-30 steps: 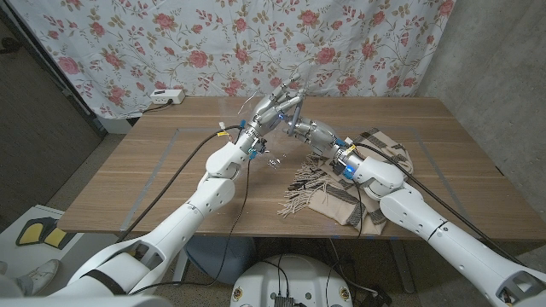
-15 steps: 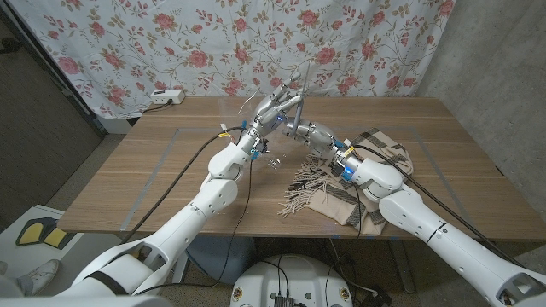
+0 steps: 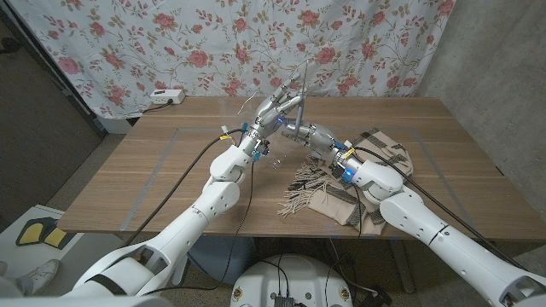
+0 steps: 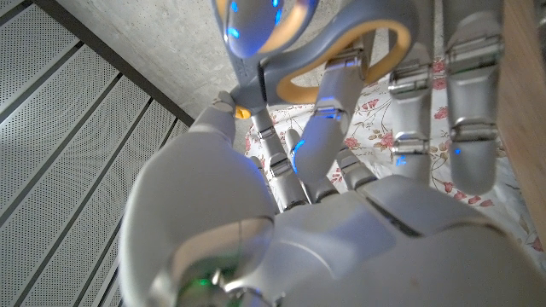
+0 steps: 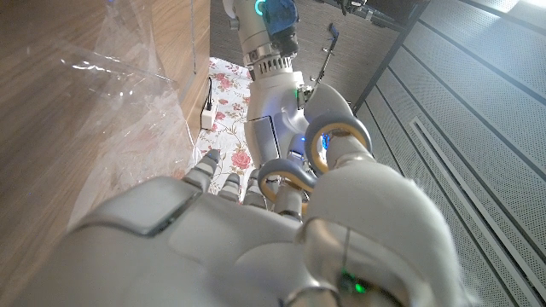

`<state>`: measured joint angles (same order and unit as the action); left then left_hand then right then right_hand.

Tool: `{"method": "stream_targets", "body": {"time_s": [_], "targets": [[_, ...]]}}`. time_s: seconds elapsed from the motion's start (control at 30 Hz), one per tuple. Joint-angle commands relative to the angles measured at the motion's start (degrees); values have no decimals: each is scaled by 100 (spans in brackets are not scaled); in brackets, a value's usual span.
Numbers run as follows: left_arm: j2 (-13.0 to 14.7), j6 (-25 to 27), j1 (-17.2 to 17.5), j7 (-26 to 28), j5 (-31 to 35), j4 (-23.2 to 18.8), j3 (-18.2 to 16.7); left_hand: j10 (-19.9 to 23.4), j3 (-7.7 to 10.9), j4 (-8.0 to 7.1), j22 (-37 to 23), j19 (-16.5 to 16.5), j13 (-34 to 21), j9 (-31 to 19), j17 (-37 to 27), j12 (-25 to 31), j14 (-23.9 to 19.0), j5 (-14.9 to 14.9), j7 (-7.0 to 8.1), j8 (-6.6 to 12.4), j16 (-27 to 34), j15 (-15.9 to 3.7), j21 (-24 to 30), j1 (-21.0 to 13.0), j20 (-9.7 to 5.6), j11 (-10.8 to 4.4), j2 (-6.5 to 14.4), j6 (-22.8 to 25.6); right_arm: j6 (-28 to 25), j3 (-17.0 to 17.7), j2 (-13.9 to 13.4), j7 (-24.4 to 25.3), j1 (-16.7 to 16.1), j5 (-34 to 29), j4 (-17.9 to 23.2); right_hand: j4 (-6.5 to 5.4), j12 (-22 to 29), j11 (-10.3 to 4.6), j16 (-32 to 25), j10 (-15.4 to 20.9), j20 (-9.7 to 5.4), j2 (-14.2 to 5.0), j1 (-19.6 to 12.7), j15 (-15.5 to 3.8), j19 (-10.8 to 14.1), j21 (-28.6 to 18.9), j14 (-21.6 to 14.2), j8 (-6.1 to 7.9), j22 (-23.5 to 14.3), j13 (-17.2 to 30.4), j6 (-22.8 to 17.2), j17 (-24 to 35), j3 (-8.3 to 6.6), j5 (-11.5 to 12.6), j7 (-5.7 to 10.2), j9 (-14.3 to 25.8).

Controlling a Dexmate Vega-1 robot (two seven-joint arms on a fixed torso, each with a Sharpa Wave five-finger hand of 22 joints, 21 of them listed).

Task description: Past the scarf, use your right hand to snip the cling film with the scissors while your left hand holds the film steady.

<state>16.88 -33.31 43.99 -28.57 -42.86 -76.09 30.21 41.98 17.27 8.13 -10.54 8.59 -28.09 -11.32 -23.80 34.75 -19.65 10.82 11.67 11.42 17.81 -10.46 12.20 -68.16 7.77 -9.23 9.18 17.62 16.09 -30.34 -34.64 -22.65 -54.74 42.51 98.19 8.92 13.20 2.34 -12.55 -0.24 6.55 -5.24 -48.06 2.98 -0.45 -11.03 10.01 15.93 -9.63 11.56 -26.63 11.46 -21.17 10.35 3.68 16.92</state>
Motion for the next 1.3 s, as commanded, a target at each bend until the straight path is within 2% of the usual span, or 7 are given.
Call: {"method": "stream_targets", "body": {"time_s": [0.03,0.63,0.73,0.8,0.93,1.13,1.3], "targets": [[-16,89,-28,-21,110,-22,105,413,-21,-8,-18,8,-19,-20,-23,31,-16,32,-4,31,35,-153,11,-59,-34,-370,25,52,13,32,-30,-18,-19,9,92,2,5,21,-46,2,-22,54,0,39,45,-13,286,12,-6,13,-27,17,49,-33,-13,13],[-86,6,-12,141,295,1,168,416,-25,-10,-18,10,-7,-20,-37,27,-30,42,5,32,36,-152,11,-73,-39,-370,22,105,-100,-34,-11,93,34,-93,37,9,-18,78,-33,14,26,109,-16,94,59,1,272,-29,-7,13,3,17,95,-27,-151,13],[-63,-7,0,201,341,-15,165,417,-28,-11,-18,7,-5,-20,-43,27,-33,42,6,29,39,-156,10,-76,-40,-370,23,106,-104,-41,-38,107,50,-157,57,49,-26,240,-26,34,238,145,-98,269,82,1,260,-45,-7,13,-2,16,91,0,-283,1],[-52,-20,9,249,379,-20,163,421,-31,-13,-18,6,-8,-20,-46,31,-35,43,7,26,41,-154,10,-75,-41,-370,22,108,-177,-34,-96,165,56,-202,136,52,-35,274,-23,23,282,164,-106,306,83,4,261,-55,-7,13,11,17,97,4,-313,-1],[-45,-31,19,269,385,-5,169,416,-31,-10,-18,6,-1,-20,-51,25,-32,44,10,22,40,-161,10,-84,-41,-370,22,109,-216,-27,-110,177,52,-168,162,43,-50,419,-17,22,490,355,-47,470,73,16,252,-79,-7,14,19,22,194,-27,-458,-22],[-18,-39,42,290,375,-8,158,427,-40,-15,-18,0,-7,-21,-61,34,-30,44,6,23,44,-155,7,-81,-44,-370,21,125,-290,-26,-61,245,34,-85,140,-43,-36,479,-33,90,536,480,137,528,107,9,201,-83,-10,15,-25,35,319,-55,-530,-29],[-15,-85,47,281,349,16,134,427,-42,-16,-18,3,-5,-21,-67,34,-36,45,9,16,46,-155,8,-84,-44,-370,21,121,-345,-48,-94,276,59,-154,170,-73,-35,481,-40,105,541,503,202,549,115,9,180,-68,-10,16,-82,40,356,-57,-541,-30]]}}
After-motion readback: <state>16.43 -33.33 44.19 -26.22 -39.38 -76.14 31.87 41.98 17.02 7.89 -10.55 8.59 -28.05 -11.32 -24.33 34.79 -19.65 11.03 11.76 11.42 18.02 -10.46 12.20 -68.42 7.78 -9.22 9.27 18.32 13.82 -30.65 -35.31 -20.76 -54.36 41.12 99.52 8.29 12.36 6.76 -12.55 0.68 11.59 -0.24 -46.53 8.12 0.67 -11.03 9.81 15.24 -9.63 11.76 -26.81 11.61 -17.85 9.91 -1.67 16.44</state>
